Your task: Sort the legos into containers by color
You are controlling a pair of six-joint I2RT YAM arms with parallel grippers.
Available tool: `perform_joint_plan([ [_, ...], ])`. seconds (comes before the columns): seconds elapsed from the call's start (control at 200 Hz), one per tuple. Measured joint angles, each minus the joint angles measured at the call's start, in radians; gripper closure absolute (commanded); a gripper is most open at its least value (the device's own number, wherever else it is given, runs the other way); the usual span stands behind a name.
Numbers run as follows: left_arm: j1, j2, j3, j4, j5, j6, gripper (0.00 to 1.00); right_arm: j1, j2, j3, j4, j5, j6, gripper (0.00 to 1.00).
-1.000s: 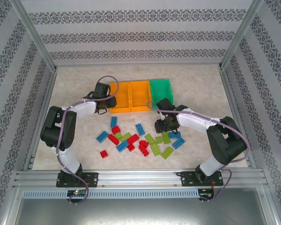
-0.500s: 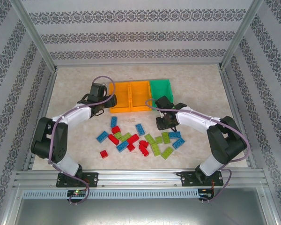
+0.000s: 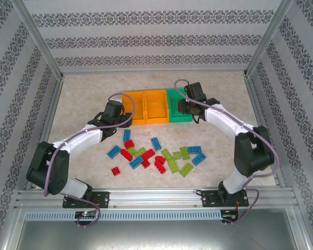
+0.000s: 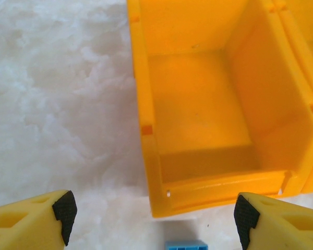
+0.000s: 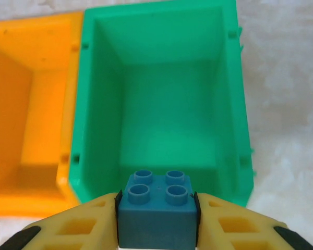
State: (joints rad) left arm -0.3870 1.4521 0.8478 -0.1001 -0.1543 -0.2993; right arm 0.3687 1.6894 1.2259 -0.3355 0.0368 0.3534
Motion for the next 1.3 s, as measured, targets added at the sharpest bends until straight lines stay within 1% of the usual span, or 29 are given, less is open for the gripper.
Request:
perform_joint_plan([
  [0.125,0.000,-0.005,-0.016,-0.024,0.000,0.000,0.19,0.000,0.111,0.069,0.010,0.000,0.000,0.61],
  [0.27,0.000,-0.005,-0.019,-0.058,0.000,0.000,0.21,0.000,0.173,0.097,0.011,0.001,0.001,0.57],
  [0.46,0.000,0.006,-0.019,-0.097,0.040,-0.006,0.24,0.000,0.212,0.129,0.010,0.005,0.012,0.45],
  [0.54,0.000,0.030,-0.019,-0.103,0.071,-0.016,0.26,0.000,0.222,0.141,0.011,0.005,0.013,0.43],
  [0.724,0.000,0.087,-0.019,-0.108,0.132,-0.035,0.28,0.000,0.224,0.142,0.011,0.005,0.018,0.32],
  [0.939,-0.001,0.118,-0.019,-0.119,0.181,-0.047,0.33,0.003,0.203,0.119,0.034,0.005,0.018,0.24],
  [1.219,-0.014,0.178,-0.005,-0.134,0.204,-0.053,0.42,0.008,0.110,0.024,0.059,0.030,0.019,0.21],
  [1.264,-0.020,0.188,0.001,-0.138,0.204,-0.054,0.47,0.008,0.092,0.006,0.063,0.033,0.019,0.21],
  [1.299,-0.024,0.198,0.008,-0.141,0.204,-0.055,0.52,0.008,0.080,-0.005,0.064,0.035,0.019,0.21],
])
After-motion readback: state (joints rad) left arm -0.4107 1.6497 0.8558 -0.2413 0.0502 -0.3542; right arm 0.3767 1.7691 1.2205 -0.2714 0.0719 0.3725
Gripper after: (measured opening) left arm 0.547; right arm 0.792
